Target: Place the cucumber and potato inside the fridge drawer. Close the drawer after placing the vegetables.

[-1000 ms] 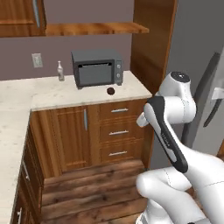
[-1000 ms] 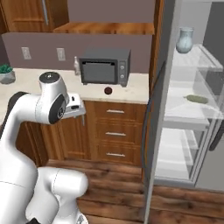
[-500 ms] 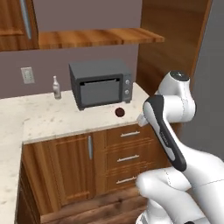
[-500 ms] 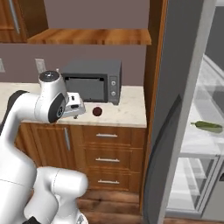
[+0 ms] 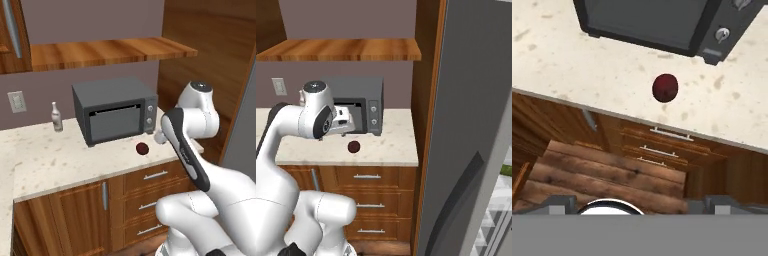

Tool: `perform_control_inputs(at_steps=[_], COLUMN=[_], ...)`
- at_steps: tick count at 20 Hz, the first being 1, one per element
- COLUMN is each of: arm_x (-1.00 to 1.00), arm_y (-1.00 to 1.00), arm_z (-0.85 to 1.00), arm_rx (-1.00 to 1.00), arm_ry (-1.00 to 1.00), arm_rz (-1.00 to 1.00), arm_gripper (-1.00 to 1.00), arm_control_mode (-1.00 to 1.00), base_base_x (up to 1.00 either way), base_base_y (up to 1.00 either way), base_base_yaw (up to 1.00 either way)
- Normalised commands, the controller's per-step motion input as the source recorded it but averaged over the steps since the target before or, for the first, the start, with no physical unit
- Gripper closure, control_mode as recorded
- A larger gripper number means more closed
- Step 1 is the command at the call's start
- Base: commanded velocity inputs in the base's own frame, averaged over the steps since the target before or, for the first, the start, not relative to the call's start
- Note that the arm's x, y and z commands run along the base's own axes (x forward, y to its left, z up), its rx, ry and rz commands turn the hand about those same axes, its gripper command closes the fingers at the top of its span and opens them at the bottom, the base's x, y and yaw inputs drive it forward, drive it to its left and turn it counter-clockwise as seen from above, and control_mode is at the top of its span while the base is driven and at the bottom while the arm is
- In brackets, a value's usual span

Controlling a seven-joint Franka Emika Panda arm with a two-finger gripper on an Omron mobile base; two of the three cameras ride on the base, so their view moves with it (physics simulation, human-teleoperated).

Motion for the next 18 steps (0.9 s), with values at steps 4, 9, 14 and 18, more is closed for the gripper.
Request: perform_control_inputs(at_steps=[4,9,14,18], arm_x=[0.29,0.38,0.62,0.19], arm_y=[0.02,0.1,0.17,-0.02], arm_z=[-0.58,-0.55,-0.33,-0.31], arm_rx=[0.06,0.03,0.0,0.05], arm_ry=[0.19,0.21,0.08,0.01], arm_rz=[-0.38,-0.34,-0.09,0.0], arm_gripper=[-1.0,-1.0,-1.0,-1.0], arm_control_mode=[-1.0,-1.0,-1.0,-1.0], base_base_x=[0.0,0.0,0.0,0.0], base_base_y=[0.0,0.0,0.0,0.0], base_base_yaw=[0.0,0.0,0.0,0.0])
